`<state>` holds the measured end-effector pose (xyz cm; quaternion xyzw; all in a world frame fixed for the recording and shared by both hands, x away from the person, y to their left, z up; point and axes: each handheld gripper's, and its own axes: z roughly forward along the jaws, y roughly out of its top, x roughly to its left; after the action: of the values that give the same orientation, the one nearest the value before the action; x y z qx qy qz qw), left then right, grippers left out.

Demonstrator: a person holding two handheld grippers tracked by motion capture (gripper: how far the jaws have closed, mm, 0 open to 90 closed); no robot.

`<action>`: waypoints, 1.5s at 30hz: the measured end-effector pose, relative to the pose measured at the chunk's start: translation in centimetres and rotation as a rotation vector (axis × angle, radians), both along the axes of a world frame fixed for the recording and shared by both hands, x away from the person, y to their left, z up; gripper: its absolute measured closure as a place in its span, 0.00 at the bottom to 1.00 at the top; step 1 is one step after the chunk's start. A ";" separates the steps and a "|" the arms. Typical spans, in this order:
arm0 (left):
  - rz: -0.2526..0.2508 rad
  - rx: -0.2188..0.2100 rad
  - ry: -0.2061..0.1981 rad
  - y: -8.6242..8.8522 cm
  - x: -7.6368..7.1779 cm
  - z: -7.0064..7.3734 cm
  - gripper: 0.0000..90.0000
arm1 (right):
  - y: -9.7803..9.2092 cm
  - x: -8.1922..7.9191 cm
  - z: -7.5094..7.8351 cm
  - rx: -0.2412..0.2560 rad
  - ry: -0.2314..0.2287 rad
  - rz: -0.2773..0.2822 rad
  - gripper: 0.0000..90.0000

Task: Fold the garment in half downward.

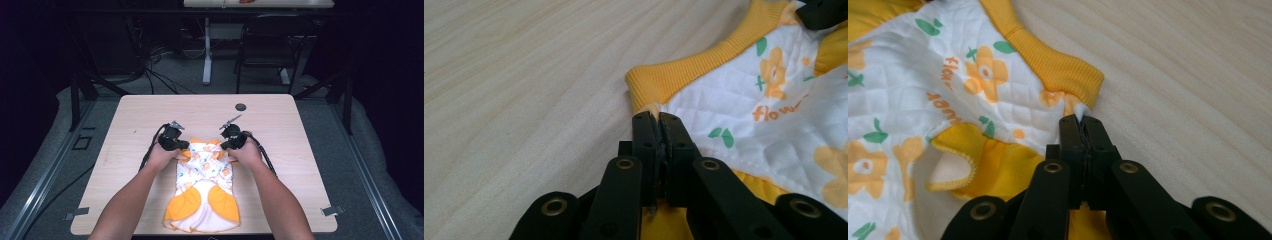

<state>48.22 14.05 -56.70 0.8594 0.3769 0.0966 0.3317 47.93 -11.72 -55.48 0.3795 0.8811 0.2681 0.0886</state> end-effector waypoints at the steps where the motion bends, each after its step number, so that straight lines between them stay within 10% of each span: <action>1: 0.000 -0.006 -0.003 0.0 0.0 0.1 0.97 | 0.0 0.0 0.1 0.006 -0.002 0.001 0.99; 27: -0.012 -0.107 -0.089 1.7 -1.2 5.6 0.98 | -1.4 -1.8 5.4 0.132 -0.091 0.053 1.00; 45: -0.040 -0.119 -0.193 2.0 -1.6 10.7 0.98 | -1.3 -2.4 10.8 0.096 -0.239 0.076 1.00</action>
<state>46.65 16.01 -45.97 0.8323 0.3310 0.1495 0.4187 45.50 -13.00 -44.73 0.3151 0.8641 0.3565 0.1643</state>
